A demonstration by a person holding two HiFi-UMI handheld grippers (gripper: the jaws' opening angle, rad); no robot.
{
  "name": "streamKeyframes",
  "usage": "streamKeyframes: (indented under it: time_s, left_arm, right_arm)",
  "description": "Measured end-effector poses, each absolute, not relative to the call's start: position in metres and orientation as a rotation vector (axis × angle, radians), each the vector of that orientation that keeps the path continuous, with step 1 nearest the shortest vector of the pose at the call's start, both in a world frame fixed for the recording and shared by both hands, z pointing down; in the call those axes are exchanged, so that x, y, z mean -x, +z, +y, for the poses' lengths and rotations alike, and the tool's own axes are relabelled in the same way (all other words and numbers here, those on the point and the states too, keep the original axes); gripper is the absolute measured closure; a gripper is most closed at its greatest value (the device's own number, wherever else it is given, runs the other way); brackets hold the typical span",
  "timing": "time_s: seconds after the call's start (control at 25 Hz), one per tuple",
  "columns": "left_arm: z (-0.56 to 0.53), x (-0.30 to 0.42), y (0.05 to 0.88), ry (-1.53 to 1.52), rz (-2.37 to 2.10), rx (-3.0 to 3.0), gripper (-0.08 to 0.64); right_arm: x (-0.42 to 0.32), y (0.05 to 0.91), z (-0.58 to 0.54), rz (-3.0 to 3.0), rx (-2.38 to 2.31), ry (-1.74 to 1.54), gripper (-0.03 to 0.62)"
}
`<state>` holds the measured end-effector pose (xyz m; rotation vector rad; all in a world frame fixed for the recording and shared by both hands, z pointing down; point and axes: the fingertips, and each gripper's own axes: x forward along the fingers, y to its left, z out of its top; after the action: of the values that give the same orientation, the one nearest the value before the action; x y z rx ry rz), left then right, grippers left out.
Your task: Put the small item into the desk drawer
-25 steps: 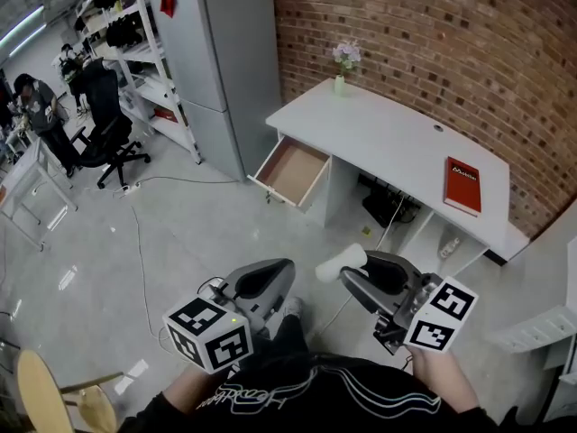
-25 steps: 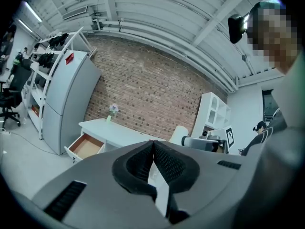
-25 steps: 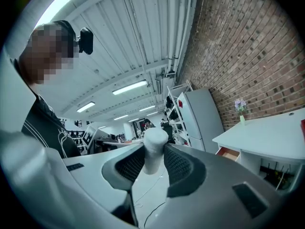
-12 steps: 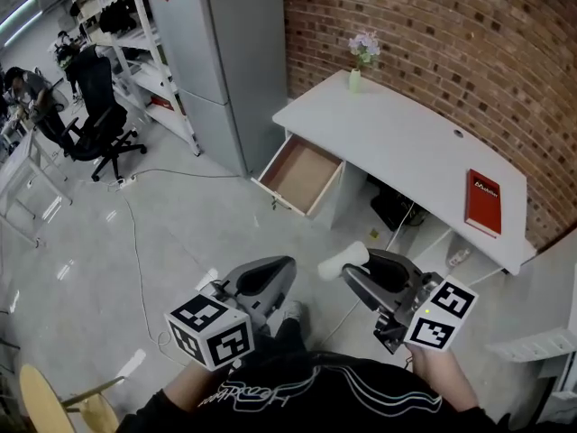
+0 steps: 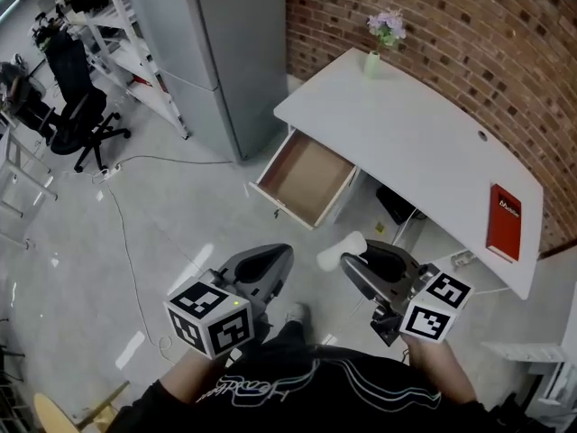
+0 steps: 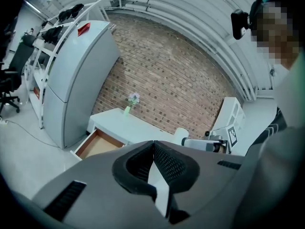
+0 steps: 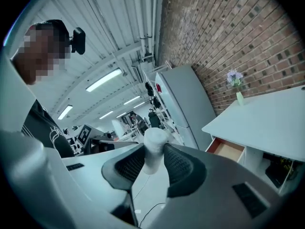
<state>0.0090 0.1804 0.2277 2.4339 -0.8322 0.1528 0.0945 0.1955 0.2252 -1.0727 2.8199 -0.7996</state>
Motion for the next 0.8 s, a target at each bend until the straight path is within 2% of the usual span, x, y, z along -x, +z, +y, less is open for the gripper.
streamKeyframes:
  time_s: [0.36, 0.8]
  left_arm:
    - [0.069, 0.016, 0.275, 0.187, -0.84, -2.381, 0.538]
    - [0.022, 0.027, 0.32, 0.213, -0.898, -2.302, 0.538]
  right_arm:
    - [-0.071, 0.278, 0.08, 2.863, 1.188, -0.881, 0.456]
    - [-0.065, 0.332, 0.013, 2.893, 1.236, -0.953, 0.456]
